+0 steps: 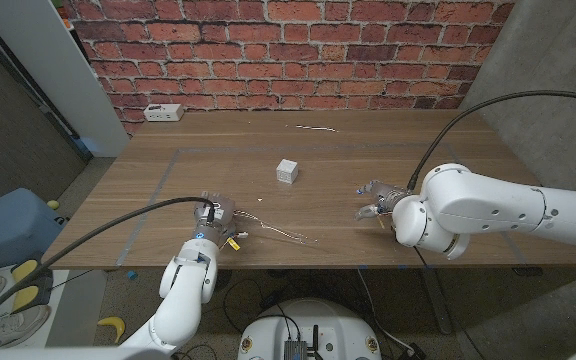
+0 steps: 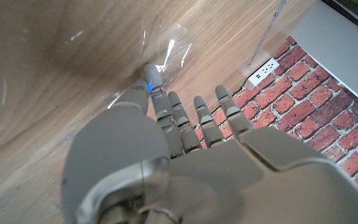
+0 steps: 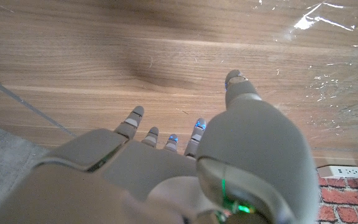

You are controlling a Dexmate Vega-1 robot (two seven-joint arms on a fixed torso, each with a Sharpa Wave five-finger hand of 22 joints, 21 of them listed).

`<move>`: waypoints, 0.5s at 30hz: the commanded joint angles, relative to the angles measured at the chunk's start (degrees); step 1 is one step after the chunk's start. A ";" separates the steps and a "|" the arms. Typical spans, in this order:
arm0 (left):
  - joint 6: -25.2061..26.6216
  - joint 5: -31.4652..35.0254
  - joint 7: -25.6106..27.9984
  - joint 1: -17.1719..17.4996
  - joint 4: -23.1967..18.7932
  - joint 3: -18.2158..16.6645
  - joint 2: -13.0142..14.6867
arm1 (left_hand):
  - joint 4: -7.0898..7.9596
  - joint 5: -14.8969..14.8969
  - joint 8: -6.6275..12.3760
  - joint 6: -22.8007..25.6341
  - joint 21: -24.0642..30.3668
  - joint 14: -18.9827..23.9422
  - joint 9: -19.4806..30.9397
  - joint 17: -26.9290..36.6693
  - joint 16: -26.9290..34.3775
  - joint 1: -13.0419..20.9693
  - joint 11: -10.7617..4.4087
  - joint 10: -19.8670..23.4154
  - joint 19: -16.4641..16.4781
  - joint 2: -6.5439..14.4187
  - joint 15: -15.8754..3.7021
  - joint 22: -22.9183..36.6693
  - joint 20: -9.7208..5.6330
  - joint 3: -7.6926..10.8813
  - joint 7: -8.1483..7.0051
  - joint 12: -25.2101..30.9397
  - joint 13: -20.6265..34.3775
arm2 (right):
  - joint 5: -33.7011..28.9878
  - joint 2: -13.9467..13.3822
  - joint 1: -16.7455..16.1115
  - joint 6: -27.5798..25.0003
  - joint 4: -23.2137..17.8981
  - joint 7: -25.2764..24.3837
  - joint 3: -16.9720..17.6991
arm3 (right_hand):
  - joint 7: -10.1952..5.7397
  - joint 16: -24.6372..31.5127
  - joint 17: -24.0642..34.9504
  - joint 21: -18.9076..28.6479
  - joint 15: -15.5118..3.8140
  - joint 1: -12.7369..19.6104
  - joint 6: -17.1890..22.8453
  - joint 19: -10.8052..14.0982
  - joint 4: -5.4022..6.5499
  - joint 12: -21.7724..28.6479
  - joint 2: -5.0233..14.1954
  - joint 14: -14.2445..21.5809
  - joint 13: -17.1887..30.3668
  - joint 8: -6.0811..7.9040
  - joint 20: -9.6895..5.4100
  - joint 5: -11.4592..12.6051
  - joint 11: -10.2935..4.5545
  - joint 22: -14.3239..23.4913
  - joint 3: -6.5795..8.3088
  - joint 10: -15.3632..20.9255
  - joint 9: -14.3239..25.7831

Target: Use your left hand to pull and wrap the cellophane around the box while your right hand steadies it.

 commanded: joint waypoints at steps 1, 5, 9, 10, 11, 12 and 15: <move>4.38 -9.31 7.73 -3.45 0.33 2.51 1.60 | -0.36 0.12 0.84 0.06 0.20 0.62 1.11 0.08 -0.54 1.04 0.05 0.57 0.42 1.10 -4.78 0.29 -0.22 2.08 1.38 -0.06 0.30 | -24.20 -11.05 -19.78 17.90 -8.28 12.36 12.93 | 0.05 0.56 0.23 0.26 0.29 -3.15 2.06 0.76 1.25 0.59 -0.78 1.26 0.05 0.50 0.81 -0.56 0.33 0.07 -1.91 1.45 0.17; 5.77 -8.62 7.49 -5.25 1.13 4.18 1.80 | -0.60 0.01 1.90 0.20 0.07 0.55 2.23 0.10 -0.91 1.68 0.16 0.73 -0.01 0.90 -4.79 0.34 -0.36 3.62 2.93 -0.23 0.48 | -26.88 -15.89 -26.76 28.22 -8.42 18.88 19.68 | 0.09 0.41 0.26 0.12 -0.06 -5.25 2.45 0.82 1.83 0.38 -2.71 1.29 0.01 0.11 0.42 -0.73 -0.04 0.06 -3.77 1.81 -0.06; 6.80 -6.90 6.19 -7.14 1.82 5.92 2.05 | -0.61 0.05 2.31 0.15 -0.03 0.48 2.67 0.16 -1.02 1.90 0.17 0.70 -0.32 1.01 -4.69 0.37 -0.44 4.27 3.12 -0.33 0.56 | -27.86 -20.25 -33.37 39.93 -6.94 24.29 25.76 | -0.03 -0.20 0.35 -0.39 0.22 -6.82 1.00 -0.34 2.05 -0.32 -5.13 0.03 0.01 -0.97 0.08 -0.47 -0.21 0.10 -5.82 0.85 -0.27; 6.96 -7.01 6.22 -7.24 1.81 6.07 2.18 | -0.61 0.06 2.42 0.15 -0.03 0.39 2.80 0.17 -1.08 1.94 0.16 0.74 -0.36 1.01 -4.64 0.37 -0.52 4.42 3.10 -0.34 0.58 | -28.18 -20.08 -34.43 40.05 -6.83 24.73 26.89 | -0.03 -0.27 0.36 -0.43 0.09 -6.93 0.90 -0.48 2.05 -0.40 -5.40 -0.14 0.01 -1.04 -0.13 -0.41 -0.30 0.10 -6.03 0.72 -0.28; 7.01 -6.63 5.97 -7.80 2.02 6.44 2.25 | -0.61 0.07 2.56 0.20 -0.03 0.38 2.92 0.18 -1.11 1.97 0.17 0.73 -0.37 0.99 -4.68 0.38 -0.51 4.57 3.26 -0.37 0.60 | -28.17 -20.60 -35.48 41.02 -6.80 25.68 28.20 | -0.04 -0.37 0.37 -0.56 0.12 -7.10 0.74 -0.87 2.05 -0.54 -5.78 -0.40 0.02 -1.15 -0.04 -0.30 -0.26 0.11 -6.35 0.45 -0.29; 7.09 -6.60 6.02 -8.07 2.10 6.63 2.32 | -0.58 0.08 2.68 0.16 -0.03 0.34 3.06 0.21 -1.15 1.98 0.21 0.74 -0.39 0.99 -4.62 0.39 -0.47 4.74 3.31 -0.39 0.63 | -28.35 -20.44 -36.04 40.10 -7.07 26.52 29.29 | -0.06 -0.45 0.39 -0.57 0.19 -7.21 0.63 -0.93 2.06 -0.60 -6.02 -0.61 0.03 -1.22 -0.03 -0.22 -0.27 0.12 -6.56 0.36 -0.30; 7.21 -6.65 6.05 -8.80 2.02 7.09 2.58 | -0.46 0.10 2.98 -0.04 -0.03 0.30 3.45 0.27 -1.21 1.96 0.23 0.72 -0.44 0.98 -4.63 0.41 -0.47 5.15 3.14 -0.47 0.70 | -28.82 -17.97 -35.44 32.75 -8.34 30.58 31.66 | -0.18 -0.76 0.38 -0.65 1.19 -6.73 -0.06 -1.50 1.71 -0.97 -6.50 -1.40 0.06 -1.56 1.00 0.29 0.31 0.14 -6.98 -0.48 -0.33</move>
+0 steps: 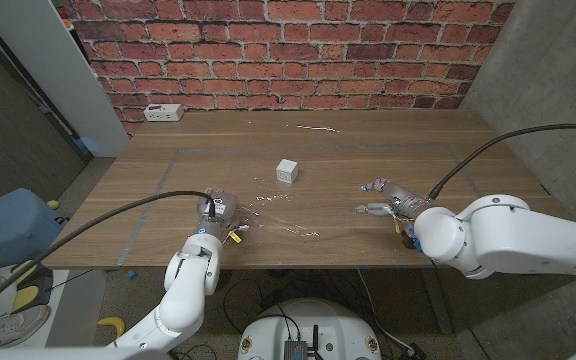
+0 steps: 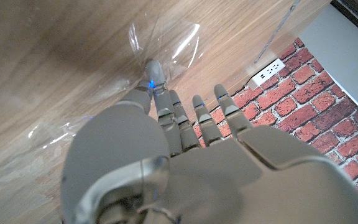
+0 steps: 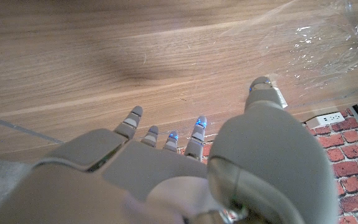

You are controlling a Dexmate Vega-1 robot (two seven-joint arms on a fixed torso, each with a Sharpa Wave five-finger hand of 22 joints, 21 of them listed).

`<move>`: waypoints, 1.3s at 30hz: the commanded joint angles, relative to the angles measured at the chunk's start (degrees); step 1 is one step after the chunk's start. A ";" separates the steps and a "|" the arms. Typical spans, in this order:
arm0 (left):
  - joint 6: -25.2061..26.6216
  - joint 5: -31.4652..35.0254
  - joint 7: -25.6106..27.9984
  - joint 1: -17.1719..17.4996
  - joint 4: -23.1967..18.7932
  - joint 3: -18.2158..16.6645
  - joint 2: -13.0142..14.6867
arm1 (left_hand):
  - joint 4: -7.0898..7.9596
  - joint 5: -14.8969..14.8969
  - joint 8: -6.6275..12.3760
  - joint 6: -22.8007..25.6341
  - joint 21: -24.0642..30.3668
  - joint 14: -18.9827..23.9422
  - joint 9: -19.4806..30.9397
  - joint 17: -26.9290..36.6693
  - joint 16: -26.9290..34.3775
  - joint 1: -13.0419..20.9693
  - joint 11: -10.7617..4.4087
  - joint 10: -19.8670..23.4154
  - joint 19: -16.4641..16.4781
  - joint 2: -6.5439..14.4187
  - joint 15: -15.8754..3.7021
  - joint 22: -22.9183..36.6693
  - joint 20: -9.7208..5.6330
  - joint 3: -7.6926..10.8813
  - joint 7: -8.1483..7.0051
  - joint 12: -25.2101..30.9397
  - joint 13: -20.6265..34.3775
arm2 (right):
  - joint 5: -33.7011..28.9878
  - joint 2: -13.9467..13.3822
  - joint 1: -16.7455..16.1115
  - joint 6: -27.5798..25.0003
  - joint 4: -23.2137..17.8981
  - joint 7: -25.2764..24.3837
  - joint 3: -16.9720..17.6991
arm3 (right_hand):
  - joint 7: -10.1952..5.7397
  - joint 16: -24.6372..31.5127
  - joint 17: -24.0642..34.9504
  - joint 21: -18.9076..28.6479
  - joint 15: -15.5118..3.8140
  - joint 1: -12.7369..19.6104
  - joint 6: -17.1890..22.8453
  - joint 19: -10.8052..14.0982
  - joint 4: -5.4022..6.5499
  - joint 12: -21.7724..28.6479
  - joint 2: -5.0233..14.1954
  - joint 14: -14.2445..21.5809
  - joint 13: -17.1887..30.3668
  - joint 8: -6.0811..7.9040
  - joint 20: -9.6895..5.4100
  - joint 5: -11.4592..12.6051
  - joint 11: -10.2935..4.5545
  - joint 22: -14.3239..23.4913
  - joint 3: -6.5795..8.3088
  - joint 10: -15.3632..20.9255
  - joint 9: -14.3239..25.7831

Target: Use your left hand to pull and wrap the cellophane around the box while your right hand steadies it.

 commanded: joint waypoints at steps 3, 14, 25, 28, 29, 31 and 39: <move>2.83 0.44 0.48 -4.37 0.76 3.27 1.03 | 0.21 0.42 0.77 -0.41 -0.02 0.25 0.89 0.34 -0.10 0.44 -0.13 0.24 -0.27 -0.08 -4.57 0.16 -0.22 1.07 0.11 -0.40 0.35 | -7.85 -2.58 -12.47 7.17 -2.05 18.21 16.57 | -0.40 -0.79 0.03 -0.14 3.27 5.53 -2.17 -1.48 -2.00 -0.78 2.96 -2.65 0.11 -0.67 3.68 2.11 1.74 0.13 1.91 -2.66 0.06; 3.67 -1.33 3.31 -5.20 0.62 3.53 1.32 | 0.42 0.43 1.90 -0.54 -0.04 0.21 2.08 0.42 -0.30 0.26 -0.25 0.58 -0.50 -0.40 -4.38 0.21 -0.23 2.13 0.42 -0.50 0.58 | -8.82 8.51 -4.36 -16.35 -2.49 25.93 14.46 | -0.42 -1.12 -0.06 -0.60 2.65 20.59 -4.23 -6.17 -8.02 -1.21 11.29 -5.93 0.24 -0.71 2.83 -1.09 0.45 0.10 11.41 -6.45 0.13; 2.01 -5.28 8.02 -4.93 -0.57 3.22 3.46 | 0.85 0.32 2.55 -1.84 0.12 0.43 3.21 0.53 -0.35 -0.22 -0.35 0.77 -0.28 -0.51 -4.75 0.24 -0.20 3.00 0.01 -0.64 0.86 | -19.00 14.45 3.61 -23.13 -0.92 21.56 1.66 | -0.32 -0.64 0.02 0.09 1.88 20.81 -9.05 -6.05 -6.30 -0.76 9.46 -5.90 0.40 -1.57 2.42 -3.73 0.80 0.10 11.74 -7.15 0.04; 1.78 -6.57 9.54 -4.72 -0.91 2.98 3.81 | 1.09 0.23 2.85 -2.06 0.19 0.53 3.59 0.56 -0.36 -0.54 -0.55 0.89 -0.14 -0.64 -4.92 0.24 -0.19 3.19 -0.33 -0.67 0.96 | -22.07 14.99 5.01 -22.10 -0.28 20.78 -1.36 | -0.24 -0.51 0.12 0.17 2.00 18.19 -10.62 -5.90 -5.10 -0.60 8.04 -5.92 0.47 -1.53 2.69 -4.29 1.05 0.09 10.18 -7.22 0.06; 1.55 -7.30 10.52 -4.56 -0.99 2.78 3.94 | 1.14 0.21 2.91 -2.13 0.20 0.53 3.67 0.57 -0.37 -0.61 -0.66 0.89 -0.14 -0.67 -4.91 0.24 -0.19 3.23 -0.28 -0.69 0.98 | -23.32 15.15 5.45 -21.49 0.03 20.71 -2.42 | -0.22 -0.44 0.14 0.24 2.01 17.46 -10.85 -5.71 -4.81 -0.47 7.66 -5.82 0.49 -1.44 2.88 -4.29 1.31 0.09 9.73 -7.00 0.07; 1.39 -8.03 12.54 -4.40 -0.87 2.65 4.09 | 1.25 0.17 3.03 -2.34 0.22 0.60 3.87 0.58 -0.37 -0.75 -0.58 0.88 -0.11 -0.69 -4.95 0.24 -0.16 3.35 -0.39 -0.73 1.04 | -26.04 15.42 6.25 -20.07 0.80 20.55 -4.54 | -0.27 -0.17 0.16 0.45 1.59 16.47 -10.57 -5.15 -4.38 -0.22 7.33 -5.21 0.50 -1.11 2.56 -4.18 1.01 0.09 9.17 -6.45 0.13; 0.22 -10.61 19.88 -3.66 -0.65 2.39 5.22 | 1.83 -0.07 3.19 -3.92 0.29 0.75 4.53 0.63 -0.47 -1.55 -0.33 0.34 -0.05 -0.88 -4.95 0.23 0.01 3.81 -1.36 -1.10 1.33 | -34.24 15.94 10.19 -14.53 3.92 26.22 -9.99 | -0.28 0.46 0.10 1.00 0.68 13.13 -6.37 -2.88 -2.94 0.62 6.73 -3.20 0.46 0.54 1.96 -3.59 0.51 0.07 7.29 -3.86 0.38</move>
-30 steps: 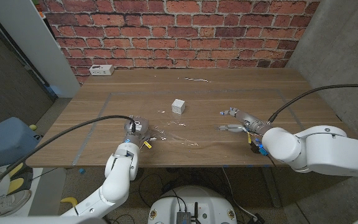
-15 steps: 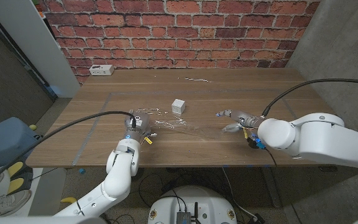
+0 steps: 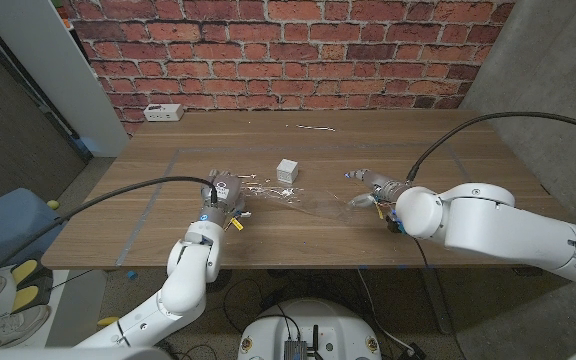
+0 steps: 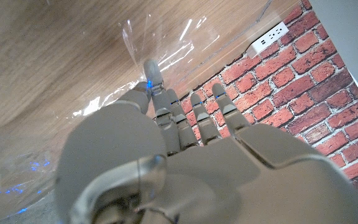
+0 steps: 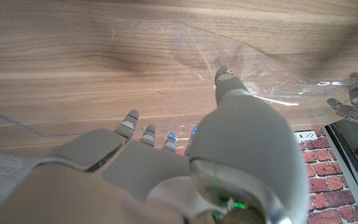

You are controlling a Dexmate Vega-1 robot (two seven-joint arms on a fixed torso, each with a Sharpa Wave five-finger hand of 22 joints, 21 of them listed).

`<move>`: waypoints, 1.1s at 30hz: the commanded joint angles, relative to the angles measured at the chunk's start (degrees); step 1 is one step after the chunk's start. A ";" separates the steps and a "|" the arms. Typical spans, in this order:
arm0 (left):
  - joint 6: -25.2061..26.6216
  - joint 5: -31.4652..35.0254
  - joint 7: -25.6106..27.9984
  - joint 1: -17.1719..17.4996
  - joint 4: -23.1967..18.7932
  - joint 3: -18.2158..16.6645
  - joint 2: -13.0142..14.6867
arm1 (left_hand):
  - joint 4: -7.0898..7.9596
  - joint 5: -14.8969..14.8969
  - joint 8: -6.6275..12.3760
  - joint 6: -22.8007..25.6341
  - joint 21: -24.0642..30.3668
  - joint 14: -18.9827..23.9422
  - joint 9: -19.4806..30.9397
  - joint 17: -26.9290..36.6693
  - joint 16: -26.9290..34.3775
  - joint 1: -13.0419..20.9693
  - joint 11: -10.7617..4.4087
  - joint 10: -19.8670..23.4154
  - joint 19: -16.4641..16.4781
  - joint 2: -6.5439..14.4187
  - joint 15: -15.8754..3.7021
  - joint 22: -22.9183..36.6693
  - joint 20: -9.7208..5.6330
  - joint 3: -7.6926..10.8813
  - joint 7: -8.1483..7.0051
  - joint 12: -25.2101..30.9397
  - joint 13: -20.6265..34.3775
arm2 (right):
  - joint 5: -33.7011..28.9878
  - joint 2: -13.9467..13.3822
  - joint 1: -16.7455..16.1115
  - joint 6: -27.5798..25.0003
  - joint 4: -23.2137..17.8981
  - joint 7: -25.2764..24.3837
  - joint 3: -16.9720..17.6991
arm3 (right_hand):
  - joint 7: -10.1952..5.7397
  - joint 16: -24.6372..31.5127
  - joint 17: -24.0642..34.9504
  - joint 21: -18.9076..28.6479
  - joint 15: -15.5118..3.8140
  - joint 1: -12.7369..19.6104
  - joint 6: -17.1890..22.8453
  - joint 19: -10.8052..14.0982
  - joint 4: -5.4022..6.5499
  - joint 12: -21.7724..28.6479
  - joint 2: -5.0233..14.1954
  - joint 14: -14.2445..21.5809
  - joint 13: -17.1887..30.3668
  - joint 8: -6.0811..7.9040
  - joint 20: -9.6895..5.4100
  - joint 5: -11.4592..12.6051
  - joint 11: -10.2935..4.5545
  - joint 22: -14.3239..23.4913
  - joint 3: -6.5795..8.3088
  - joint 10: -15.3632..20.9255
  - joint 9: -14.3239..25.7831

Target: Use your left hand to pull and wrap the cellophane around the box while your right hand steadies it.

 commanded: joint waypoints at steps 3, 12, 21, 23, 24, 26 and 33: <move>-1.61 -4.23 11.63 0.97 0.21 -0.26 1.79 | 0.54 -0.35 0.07 -1.28 0.35 0.87 0.19 0.12 -0.09 -1.21 0.29 -0.39 0.40 -0.27 -5.07 0.24 0.35 0.69 -1.07 -0.33 0.33 | -14.33 3.19 10.35 4.26 5.32 9.16 -13.03 | -0.25 0.22 0.06 0.14 -0.52 -0.89 1.64 0.46 0.15 0.10 0.07 -3.18 0.03 0.65 -0.13 0.58 -0.61 0.07 -0.44 -3.26 0.22; -1.45 -6.49 17.95 2.27 0.02 -0.61 2.15 | 0.95 -0.50 -0.01 -1.41 0.58 1.39 -0.21 0.12 -0.02 -1.91 0.03 -0.53 0.94 -0.56 -5.37 0.22 0.22 0.81 -1.57 -0.47 0.54 | -22.64 6.57 17.27 7.46 10.91 19.21 -20.23 | -0.17 0.20 -0.20 0.19 -1.27 0.47 4.86 1.24 -0.72 0.40 1.36 -2.60 -0.06 1.54 -1.12 1.26 -1.67 0.07 0.16 -1.80 0.30; -0.32 -7.63 20.48 2.95 -0.57 -0.84 2.55 | 1.00 -0.51 0.00 -1.41 0.76 1.72 -0.54 0.07 -0.07 -2.17 0.00 -0.41 1.32 -0.67 -5.65 0.22 0.07 1.13 -1.80 -0.50 0.71 | -26.34 9.45 20.69 3.07 13.22 25.09 -23.70 | 0.67 0.51 -0.66 0.40 -1.77 3.17 28.10 5.13 -2.71 1.34 1.40 1.19 -0.43 7.33 -2.10 2.54 -2.96 0.00 -0.30 5.75 0.00; 0.10 -7.34 19.85 2.78 -0.73 -0.60 2.75 | 0.99 -0.52 0.02 -1.35 0.78 1.74 -0.59 0.06 -0.10 -2.20 0.05 -0.36 1.37 -0.70 -5.65 0.22 0.06 1.19 -1.85 -0.49 0.74 | -27.33 9.02 18.99 3.77 12.80 23.19 -22.80 | 2.04 0.98 -0.69 0.71 -2.35 3.87 34.81 7.27 -2.82 1.89 1.91 3.29 -0.50 8.97 -2.90 2.71 -3.85 -0.02 -0.32 9.43 -0.03; 0.08 -7.33 19.99 2.73 -0.69 -0.52 2.83 | 0.99 -0.52 0.04 -1.31 0.79 1.71 -0.61 0.06 -0.12 -2.21 0.03 -0.38 1.37 -0.70 -5.64 0.22 0.07 1.20 -1.84 -0.51 0.75 | -28.10 8.83 18.00 4.05 12.53 21.94 -22.40 | 3.30 1.30 -0.69 0.95 -2.91 4.27 37.27 8.43 -2.96 2.09 2.00 4.48 -0.53 9.65 -3.37 2.72 -4.35 -0.02 -0.29 10.87 -0.02; 0.04 -7.34 19.79 2.56 -0.76 -0.35 3.05 | 1.00 -0.53 0.03 -1.33 0.79 1.78 -0.66 0.05 -0.12 -2.27 -0.04 -0.42 1.38 -0.73 -5.66 0.22 0.07 1.25 -1.92 -0.54 0.78 | -29.44 8.42 15.67 4.89 11.94 19.43 -21.07 | 5.30 2.05 -0.62 1.37 -4.13 4.56 43.65 11.01 -2.60 2.73 2.99 7.15 -0.55 11.93 -4.37 2.64 -4.46 -0.03 -0.17 15.04 0.37; 0.23 -7.61 20.00 1.82 -0.30 -0.11 3.09 | 1.00 -0.59 0.21 -0.95 0.84 1.81 -0.95 0.00 -0.26 -2.54 0.19 -0.34 1.42 -0.88 -5.59 0.21 0.05 1.48 -2.15 -0.60 0.92 | -34.59 7.64 6.51 8.48 10.89 10.97 -15.34 | 8.51 3.89 -0.31 1.98 -5.83 4.31 49.65 15.57 -1.76 3.77 4.41 12.58 -0.60 14.01 -5.40 2.13 -3.20 -0.04 -0.18 22.77 0.60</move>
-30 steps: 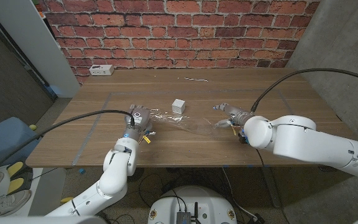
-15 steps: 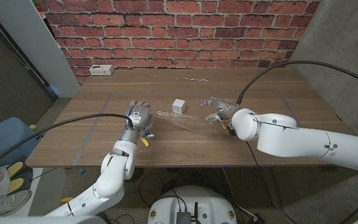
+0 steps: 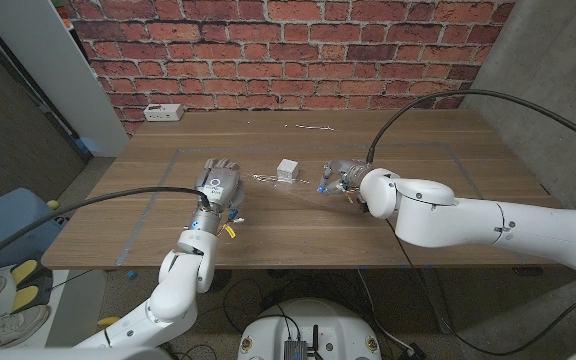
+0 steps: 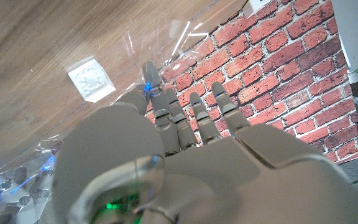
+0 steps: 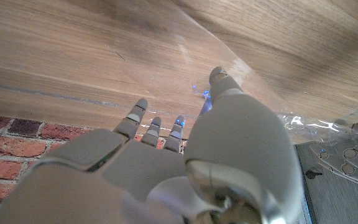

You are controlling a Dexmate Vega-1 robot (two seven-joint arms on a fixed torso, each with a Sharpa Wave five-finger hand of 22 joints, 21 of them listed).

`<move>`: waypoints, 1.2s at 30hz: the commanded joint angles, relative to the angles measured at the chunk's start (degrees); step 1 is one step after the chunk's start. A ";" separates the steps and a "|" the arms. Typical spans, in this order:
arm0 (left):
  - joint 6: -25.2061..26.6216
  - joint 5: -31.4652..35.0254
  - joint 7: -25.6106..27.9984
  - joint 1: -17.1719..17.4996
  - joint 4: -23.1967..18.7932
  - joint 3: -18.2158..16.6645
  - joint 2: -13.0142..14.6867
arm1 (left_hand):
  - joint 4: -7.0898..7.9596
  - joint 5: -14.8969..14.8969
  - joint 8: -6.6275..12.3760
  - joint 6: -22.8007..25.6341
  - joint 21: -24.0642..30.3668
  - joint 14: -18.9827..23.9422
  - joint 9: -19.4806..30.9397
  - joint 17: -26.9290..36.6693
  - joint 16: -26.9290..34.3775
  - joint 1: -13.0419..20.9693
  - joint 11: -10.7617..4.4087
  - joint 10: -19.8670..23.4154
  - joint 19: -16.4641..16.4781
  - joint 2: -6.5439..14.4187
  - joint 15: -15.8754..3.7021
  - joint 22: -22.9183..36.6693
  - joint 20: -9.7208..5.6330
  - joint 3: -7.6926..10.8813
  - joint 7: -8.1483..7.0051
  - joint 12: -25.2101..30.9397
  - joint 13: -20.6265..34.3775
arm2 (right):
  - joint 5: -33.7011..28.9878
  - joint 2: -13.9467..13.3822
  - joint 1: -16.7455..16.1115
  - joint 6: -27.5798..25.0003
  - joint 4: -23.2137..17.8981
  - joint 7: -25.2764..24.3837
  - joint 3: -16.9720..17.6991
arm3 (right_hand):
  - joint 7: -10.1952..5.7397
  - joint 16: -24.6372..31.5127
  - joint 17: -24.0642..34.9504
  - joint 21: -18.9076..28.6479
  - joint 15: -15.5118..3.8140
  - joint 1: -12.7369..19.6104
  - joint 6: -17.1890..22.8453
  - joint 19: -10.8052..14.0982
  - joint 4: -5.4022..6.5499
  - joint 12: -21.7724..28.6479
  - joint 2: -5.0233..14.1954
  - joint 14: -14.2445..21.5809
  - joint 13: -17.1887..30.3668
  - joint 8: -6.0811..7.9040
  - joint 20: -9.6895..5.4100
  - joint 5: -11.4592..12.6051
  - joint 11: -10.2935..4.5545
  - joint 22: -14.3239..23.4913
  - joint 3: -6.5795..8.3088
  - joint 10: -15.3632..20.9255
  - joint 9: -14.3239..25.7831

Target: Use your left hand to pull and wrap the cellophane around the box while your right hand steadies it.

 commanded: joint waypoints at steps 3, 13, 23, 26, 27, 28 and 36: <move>0.76 -0.70 1.30 -1.11 0.44 0.31 0.56 | -0.03 -0.31 0.04 0.29 0.23 0.65 -0.11 0.14 -0.31 -0.81 -0.09 -0.16 0.60 -0.23 -5.56 0.22 -0.18 0.52 -0.52 -0.22 0.20 | -9.38 -0.10 -12.67 4.76 -0.29 -10.29 7.50 | 1.44 1.37 0.42 0.67 -1.18 -0.62 1.89 2.94 0.94 0.70 1.58 3.16 0.08 0.51 -0.92 -0.45 0.46 -0.04 0.28 4.13 0.10; -0.86 -2.74 -2.17 -5.04 0.73 -0.62 2.20 | 0.06 -0.37 0.22 0.66 0.24 0.36 -0.52 0.10 -0.60 -1.49 -0.06 -0.56 0.58 -0.63 -5.16 0.20 0.04 0.51 -1.02 -0.54 0.34 | -14.35 1.53 -16.87 9.29 3.13 -10.05 11.54 | 2.05 1.49 0.49 0.63 -1.21 -0.53 2.02 3.52 1.05 0.40 1.88 3.47 0.07 0.32 -0.87 -0.66 0.67 -0.04 0.50 4.52 0.00; -3.24 -4.01 -1.47 -9.83 3.63 -0.54 1.97 | 0.19 -0.29 0.14 0.43 0.26 -0.04 -0.90 0.10 -0.84 -2.09 -0.10 -1.26 0.60 -0.75 -4.84 0.18 -0.05 0.53 -1.23 -0.99 0.41 | -18.00 3.79 -20.73 15.35 7.03 -10.04 16.54 | 2.15 1.50 0.49 0.40 -1.03 -0.23 2.34 3.55 0.92 0.19 1.87 3.61 0.06 0.23 -0.53 -0.83 0.73 -0.04 0.73 5.03 -0.07; -4.10 -4.79 -1.46 -11.40 4.59 -0.47 1.88 | 0.16 -0.25 0.20 0.56 0.26 -0.01 -0.98 0.09 -0.86 -2.15 -0.04 -1.19 0.61 -0.75 -4.90 0.18 -0.08 0.58 -1.17 -1.00 0.43 | -19.21 4.68 -21.30 16.83 8.36 -9.63 17.52 | 2.21 1.49 0.49 0.34 -0.97 -0.17 2.42 3.52 0.88 0.12 1.84 3.61 0.05 0.21 -0.39 -0.87 0.74 -0.05 0.78 5.11 -0.09; -4.21 -4.64 -1.46 -11.99 5.00 -0.26 1.81 | 0.16 -0.25 0.19 0.55 0.25 -0.02 -1.00 0.09 -0.87 -2.16 -0.06 -1.19 0.60 -0.75 -4.88 0.18 -0.09 0.59 -1.14 -1.01 0.43 | -19.52 4.90 -21.54 17.53 8.82 -9.59 17.93 | 2.16 1.48 0.48 0.33 -0.93 -0.15 2.44 3.54 0.87 0.10 1.83 3.59 0.05 0.21 -0.34 -0.87 0.76 -0.05 0.79 5.13 -0.09; -4.25 -4.35 -1.81 -12.62 5.30 0.03 1.80 | 0.12 -0.24 0.21 0.59 0.25 0.01 -1.05 0.07 -0.88 -2.18 -0.12 -1.15 0.59 -0.77 -4.97 0.17 -0.13 0.63 -1.24 -1.01 0.44 | -19.83 5.14 -21.69 18.09 9.25 -9.42 18.30 | 2.17 1.48 0.48 0.32 -0.93 -0.14 2.45 3.53 0.87 0.09 1.83 3.59 0.05 0.21 -0.34 -0.88 0.75 -0.05 0.79 5.15 -0.09; -5.75 -3.45 -3.18 -17.47 8.34 1.94 1.15 | 0.04 -0.19 0.29 0.75 0.25 -0.08 -1.28 0.04 -0.98 -2.36 -0.03 -1.19 0.60 -0.78 -4.99 0.16 -0.18 0.77 -1.34 -1.14 0.48 | -21.83 7.60 -22.61 22.28 13.33 -8.83 21.34 | 2.22 1.45 0.48 0.19 -0.74 -0.12 2.64 3.56 0.86 -0.10 1.74 3.59 0.05 0.17 -0.03 -0.96 0.85 -0.05 0.85 5.31 -0.13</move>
